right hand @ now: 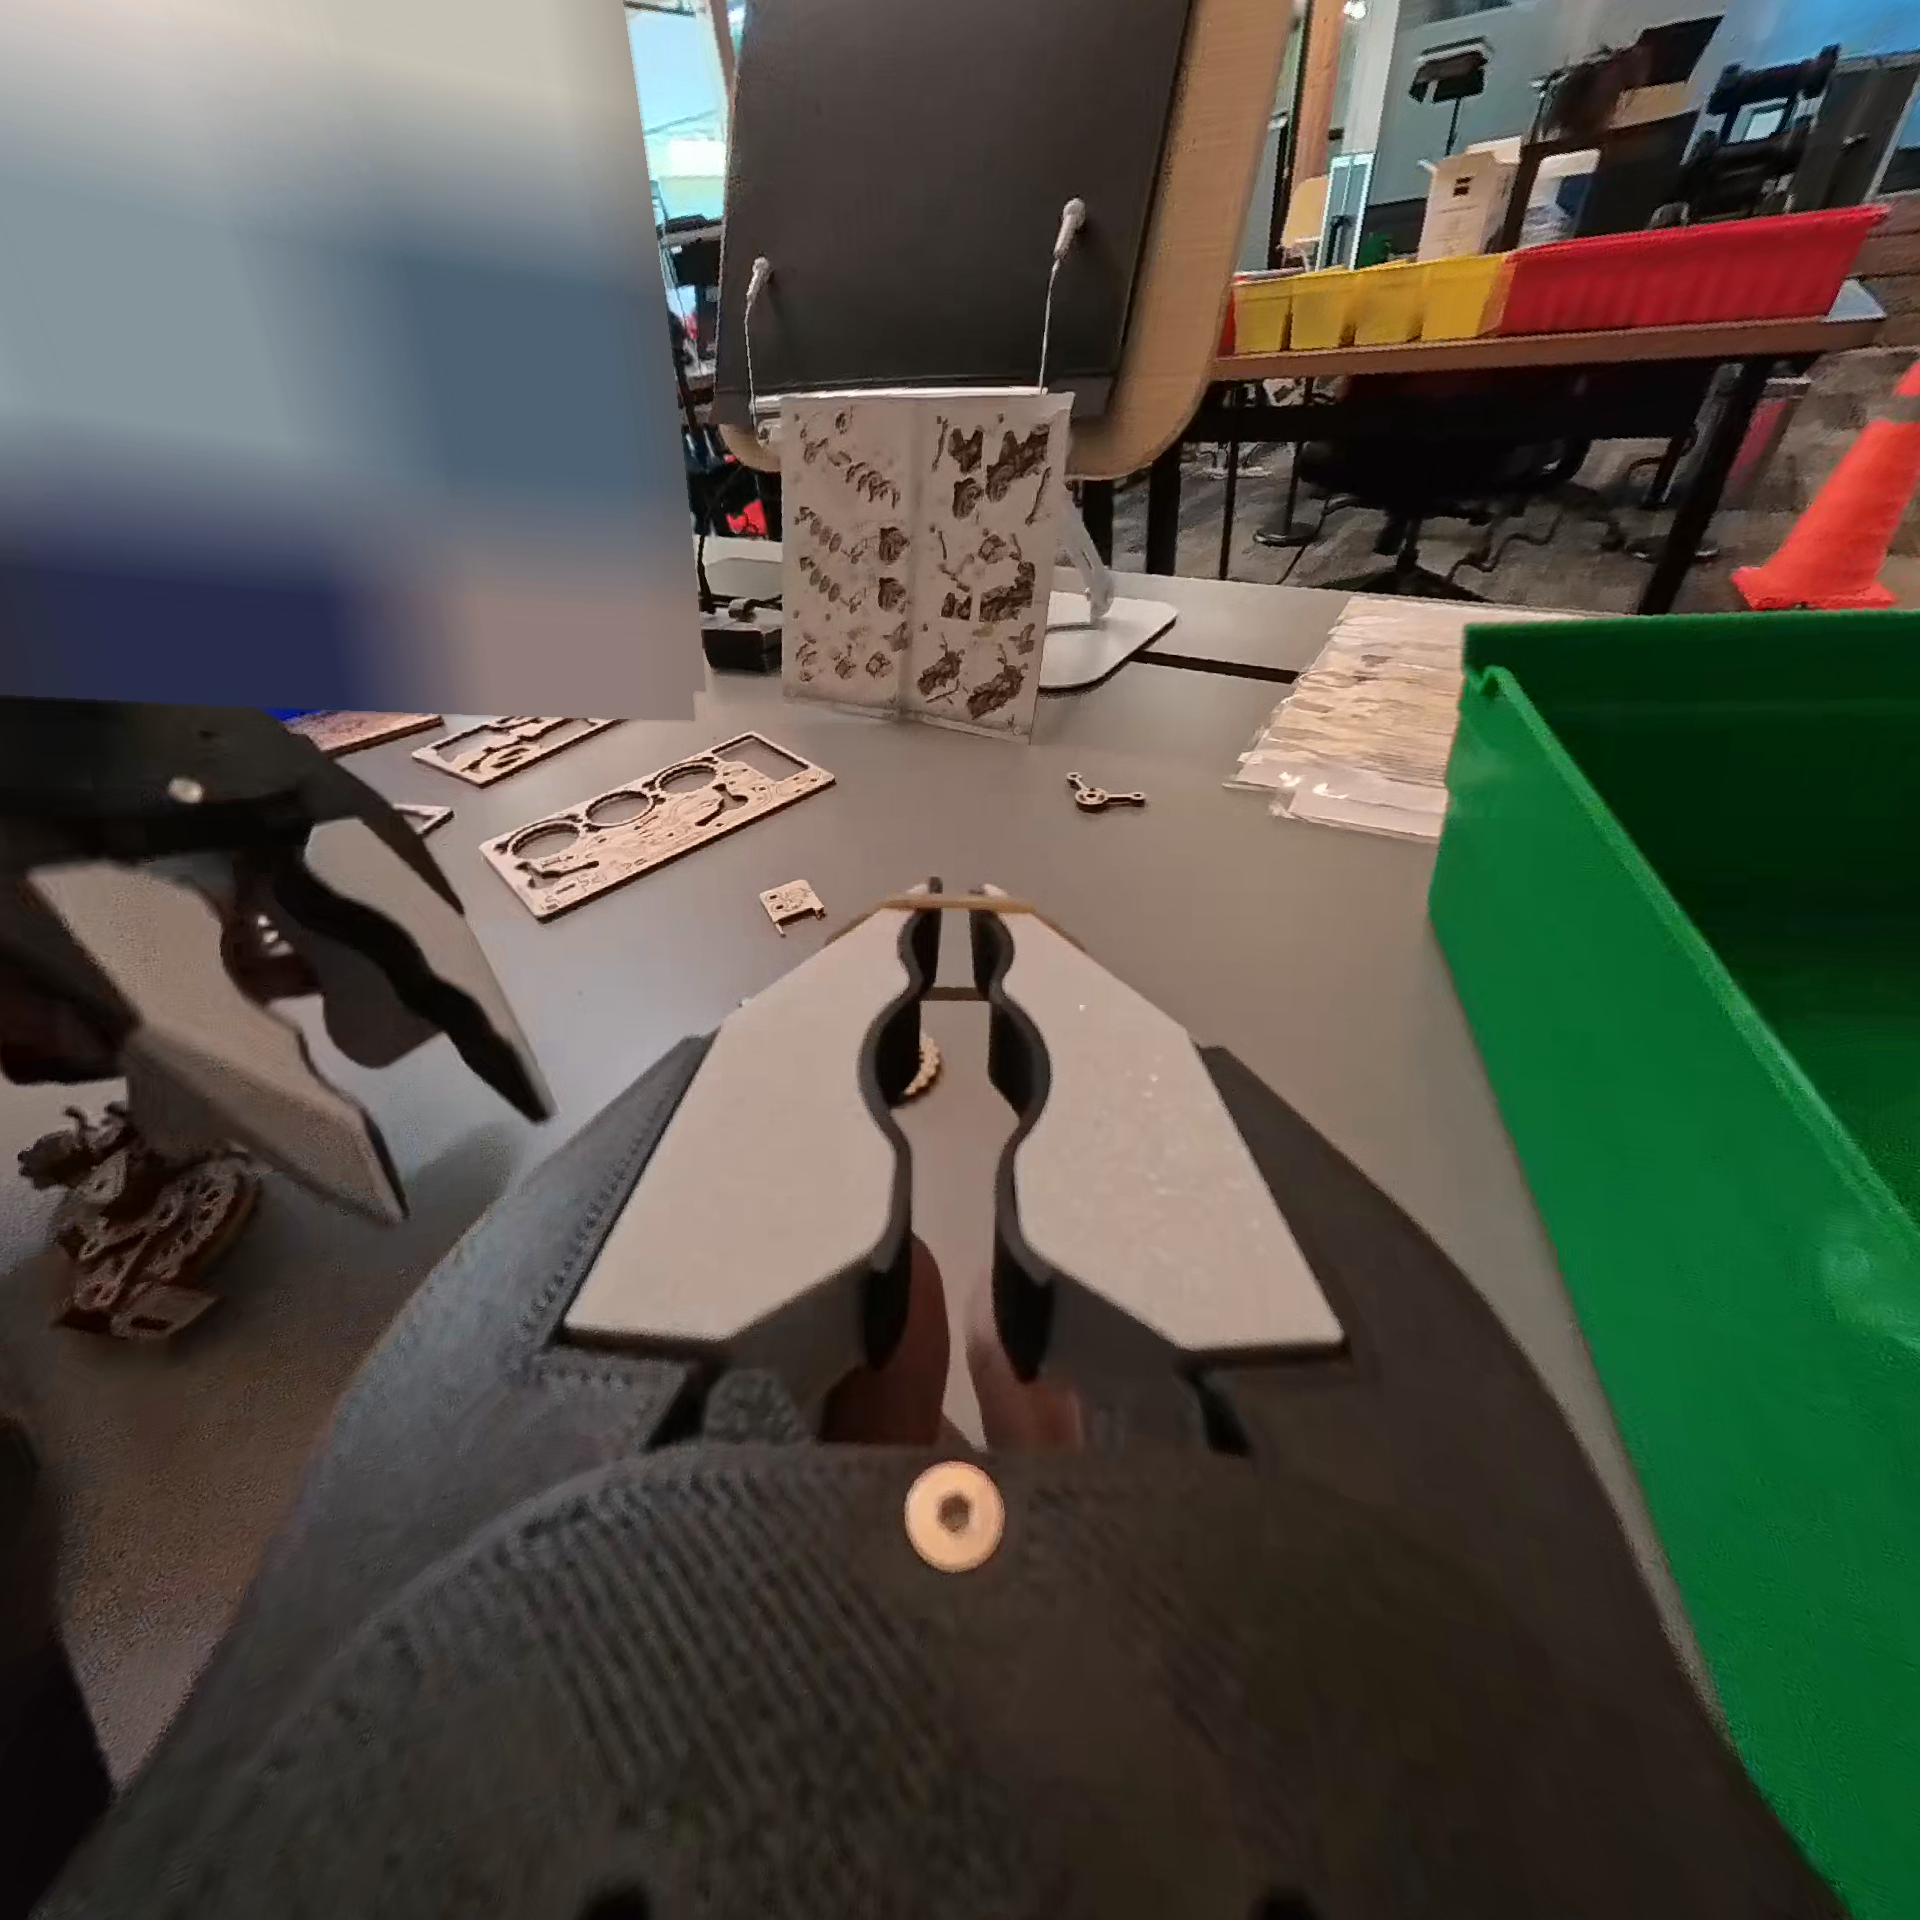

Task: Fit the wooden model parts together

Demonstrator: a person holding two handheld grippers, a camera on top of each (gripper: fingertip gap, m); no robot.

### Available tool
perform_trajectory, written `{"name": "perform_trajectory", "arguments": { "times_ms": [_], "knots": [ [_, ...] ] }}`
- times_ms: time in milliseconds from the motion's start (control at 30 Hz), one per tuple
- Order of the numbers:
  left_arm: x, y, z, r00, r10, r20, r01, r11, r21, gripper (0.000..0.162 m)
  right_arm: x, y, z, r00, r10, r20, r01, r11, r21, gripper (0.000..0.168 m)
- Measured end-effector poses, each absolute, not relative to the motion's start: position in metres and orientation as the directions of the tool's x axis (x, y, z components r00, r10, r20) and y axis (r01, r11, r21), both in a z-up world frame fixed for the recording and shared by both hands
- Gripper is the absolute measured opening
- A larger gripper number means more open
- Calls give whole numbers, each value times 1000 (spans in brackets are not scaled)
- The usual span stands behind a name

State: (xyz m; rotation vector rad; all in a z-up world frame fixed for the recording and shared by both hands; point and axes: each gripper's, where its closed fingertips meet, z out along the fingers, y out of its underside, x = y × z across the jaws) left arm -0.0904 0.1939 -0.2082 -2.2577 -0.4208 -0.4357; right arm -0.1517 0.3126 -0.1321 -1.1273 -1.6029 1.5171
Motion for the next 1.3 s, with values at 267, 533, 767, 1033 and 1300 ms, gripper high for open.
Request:
{"name": "perform_trajectory", "arguments": {
  "times_ms": [267, 533, 767, 1033, 1300],
  "knots": [
    [-64, 218, -247, 967, 158, 201, 240, -827, -508, 43, -143, 297, -129, -457, 889, -37, 119, 19, -993, 3],
    [-67, 237, -250, 974, 178, 142, 226, -827, -515, 45, -140, 307, -131, -475, 867, -148, 132, -96, -987, 2],
    [-72, 247, -252, 980, 175, 89, 196, -851, -487, 31, -139, 315, -134, -470, 868, -160, 142, -104, -984, 1],
    [-97, 246, -189, 872, 232, 431, 482, -559, -674, 31, -134, 300, -131, -526, 840, -129, 126, -73, -989, 5],
    [-117, 205, -112, 517, -96, 851, 819, -233, -524, 31, -120, 219, -120, -676, 737, 33, 39, 81, -996, 16]
  ]
}}
